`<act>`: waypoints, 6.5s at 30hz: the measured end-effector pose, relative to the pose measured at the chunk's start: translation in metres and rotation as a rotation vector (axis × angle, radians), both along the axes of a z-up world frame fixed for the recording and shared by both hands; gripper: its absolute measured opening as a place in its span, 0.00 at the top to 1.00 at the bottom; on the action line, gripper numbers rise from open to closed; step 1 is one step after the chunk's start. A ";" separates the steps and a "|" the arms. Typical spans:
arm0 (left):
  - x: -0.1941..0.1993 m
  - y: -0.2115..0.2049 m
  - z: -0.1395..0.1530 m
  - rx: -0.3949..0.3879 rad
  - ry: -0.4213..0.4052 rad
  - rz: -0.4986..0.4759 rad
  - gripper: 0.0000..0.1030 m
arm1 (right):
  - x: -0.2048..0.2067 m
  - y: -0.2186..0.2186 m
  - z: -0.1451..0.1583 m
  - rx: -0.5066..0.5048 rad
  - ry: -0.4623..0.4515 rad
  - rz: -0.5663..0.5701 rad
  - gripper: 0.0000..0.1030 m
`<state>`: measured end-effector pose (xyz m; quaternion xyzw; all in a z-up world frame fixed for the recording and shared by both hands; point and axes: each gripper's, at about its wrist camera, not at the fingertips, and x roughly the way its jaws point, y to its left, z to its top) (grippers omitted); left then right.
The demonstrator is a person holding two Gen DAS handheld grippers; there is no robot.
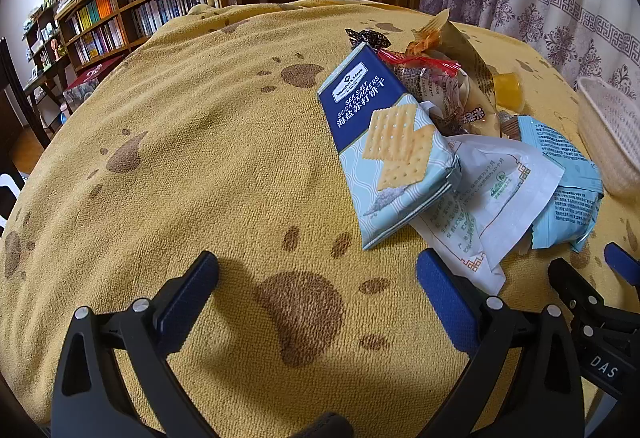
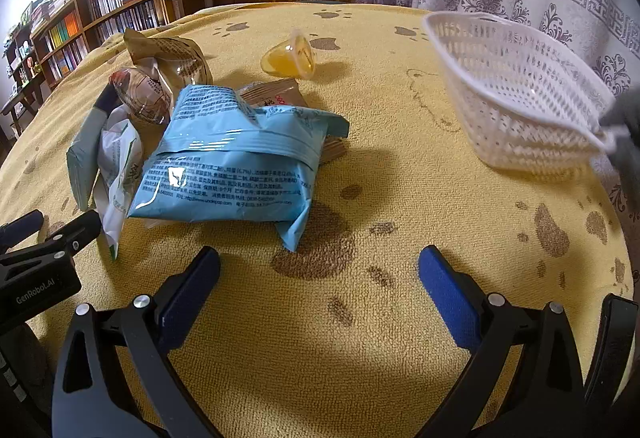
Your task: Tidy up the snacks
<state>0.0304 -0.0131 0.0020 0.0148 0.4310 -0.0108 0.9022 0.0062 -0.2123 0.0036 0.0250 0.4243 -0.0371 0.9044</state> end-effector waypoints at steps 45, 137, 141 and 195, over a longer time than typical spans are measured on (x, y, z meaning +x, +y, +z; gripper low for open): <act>-0.013 0.002 -0.003 0.001 0.008 -0.010 0.05 | -0.002 -0.002 0.001 0.011 0.000 0.042 0.02; -0.081 -0.012 0.088 0.099 -0.343 -0.029 0.05 | -0.090 0.024 0.080 -0.042 -0.410 0.058 0.02; -0.086 -0.015 0.086 0.132 -0.379 -0.037 0.05 | -0.087 0.024 0.077 -0.036 -0.395 0.049 0.02; -0.020 0.006 -0.005 0.007 0.003 -0.005 0.05 | -0.026 0.020 -0.001 0.014 0.025 0.116 0.02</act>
